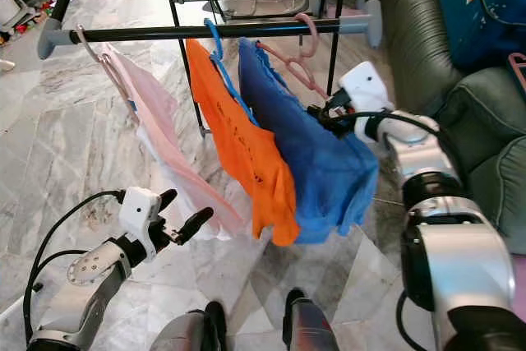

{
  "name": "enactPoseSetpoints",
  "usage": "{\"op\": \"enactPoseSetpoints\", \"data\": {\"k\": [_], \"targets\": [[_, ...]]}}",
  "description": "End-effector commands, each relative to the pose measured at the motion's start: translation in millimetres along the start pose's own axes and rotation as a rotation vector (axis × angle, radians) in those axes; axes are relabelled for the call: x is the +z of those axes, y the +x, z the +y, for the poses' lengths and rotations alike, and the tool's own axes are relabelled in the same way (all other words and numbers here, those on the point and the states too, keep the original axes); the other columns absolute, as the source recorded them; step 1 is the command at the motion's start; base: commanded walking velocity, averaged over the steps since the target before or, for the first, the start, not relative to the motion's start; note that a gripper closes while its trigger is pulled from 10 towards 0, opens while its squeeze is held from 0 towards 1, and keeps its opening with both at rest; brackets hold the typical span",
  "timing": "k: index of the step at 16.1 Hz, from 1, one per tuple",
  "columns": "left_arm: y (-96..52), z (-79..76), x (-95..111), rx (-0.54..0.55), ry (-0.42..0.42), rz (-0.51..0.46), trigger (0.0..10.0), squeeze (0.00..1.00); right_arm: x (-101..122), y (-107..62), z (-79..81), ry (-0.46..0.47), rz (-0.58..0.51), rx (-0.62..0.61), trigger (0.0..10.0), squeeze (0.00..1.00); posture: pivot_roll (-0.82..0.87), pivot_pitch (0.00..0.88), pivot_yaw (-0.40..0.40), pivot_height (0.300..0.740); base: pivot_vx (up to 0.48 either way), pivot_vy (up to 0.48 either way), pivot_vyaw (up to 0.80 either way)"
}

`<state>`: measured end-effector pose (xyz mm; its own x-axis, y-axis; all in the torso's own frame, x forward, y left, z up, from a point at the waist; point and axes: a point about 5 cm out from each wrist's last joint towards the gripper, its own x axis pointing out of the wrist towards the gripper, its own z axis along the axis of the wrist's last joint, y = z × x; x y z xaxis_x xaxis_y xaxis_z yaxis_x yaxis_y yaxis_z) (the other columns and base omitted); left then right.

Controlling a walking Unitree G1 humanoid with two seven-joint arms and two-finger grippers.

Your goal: Hang hanger

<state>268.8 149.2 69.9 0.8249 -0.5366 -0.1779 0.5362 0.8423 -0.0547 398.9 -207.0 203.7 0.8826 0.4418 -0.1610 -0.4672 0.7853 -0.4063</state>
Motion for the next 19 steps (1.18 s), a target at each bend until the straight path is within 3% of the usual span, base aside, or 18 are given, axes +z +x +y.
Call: {"op": "enactPoseSetpoints", "data": {"k": [1, 2, 3, 5, 6, 10, 19], "targets": [[-3.4, -0.1, -9, 0.004, 0.002, 0.037, 10.0, 0.00, 2, 4.2, 5.3, -0.002, -0.003, 0.015, 0.0, 0.00, 0.00, 0.245, 0.090, 0.740, 0.000, 0.000, 0.00], [-3.4, -0.9, -10, 0.000, 0.004, 0.038, 10.0, 0.00, 6, 8.9, 10.6, 0.003, -0.019, 0.028, 3.6, 0.00, 0.00, 0.244, 0.090, 0.740, 0.000, 0.000, 0.00], [-3.6, -1.3, -10, -0.001, 0.006, 0.040, 10.0, 0.00, 9, 11.8, 13.7, 0.000, -0.026, 0.037, 10.0, 0.00, 0.00, 0.243, 0.089, 0.740, 0.000, 0.000, 0.00], [-3.3, -1.8, -11, 0.000, 0.004, 0.041, 10.0, 0.00, 10, 14.0, 16.5, -0.001, -0.029, 0.050, 10.0, 0.00, 0.00, 0.239, 0.084, 0.740, 0.000, 0.000, 0.00], [-3.2, -1.9, -12, 0.001, 0.004, 0.042, 10.0, 0.00, 7, 13.5, 16.6, 0.003, -0.015, 0.041, 0.0, 0.00, 0.00, 0.239, 0.084, 0.740, 0.000, 0.000, 0.00], [-0.9, -3.0, -12, -0.001, 0.003, 0.043, 10.0, 0.00, -8, 8.5, 11.9, -0.016, 0.076, -0.024, 0.0, 0.00, -0.01, 0.234, 0.084, 0.740, 0.000, 0.000, 0.00], [3.7, -7.7, -10, -0.022, 0.007, 0.034, 10.0, 0.00, -18, 2.3, 5.5, 0.001, 0.101, -0.106, 0.0, 0.00, -0.02, 0.225, 0.082, 0.740, 0.000, 0.000, 0.00]]}}
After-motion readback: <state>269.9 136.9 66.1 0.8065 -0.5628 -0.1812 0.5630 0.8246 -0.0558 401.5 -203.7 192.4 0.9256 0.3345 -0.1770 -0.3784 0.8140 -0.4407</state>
